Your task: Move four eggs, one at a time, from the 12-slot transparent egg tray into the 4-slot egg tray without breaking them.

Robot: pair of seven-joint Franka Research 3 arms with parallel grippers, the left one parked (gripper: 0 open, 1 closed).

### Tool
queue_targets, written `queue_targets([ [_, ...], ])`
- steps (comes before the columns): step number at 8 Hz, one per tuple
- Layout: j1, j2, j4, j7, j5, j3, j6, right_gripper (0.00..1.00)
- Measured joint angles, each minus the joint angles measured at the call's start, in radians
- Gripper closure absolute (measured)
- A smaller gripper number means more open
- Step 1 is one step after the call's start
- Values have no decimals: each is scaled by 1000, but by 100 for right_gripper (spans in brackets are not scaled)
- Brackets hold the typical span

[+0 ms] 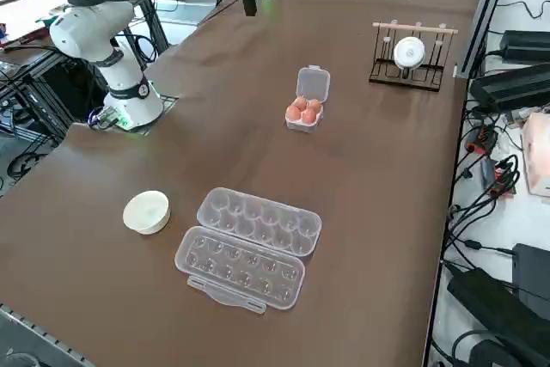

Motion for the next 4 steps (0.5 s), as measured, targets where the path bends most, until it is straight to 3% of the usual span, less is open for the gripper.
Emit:
queue_targets([
  [4,0,13,42,-4,0,4,-43,0],
])
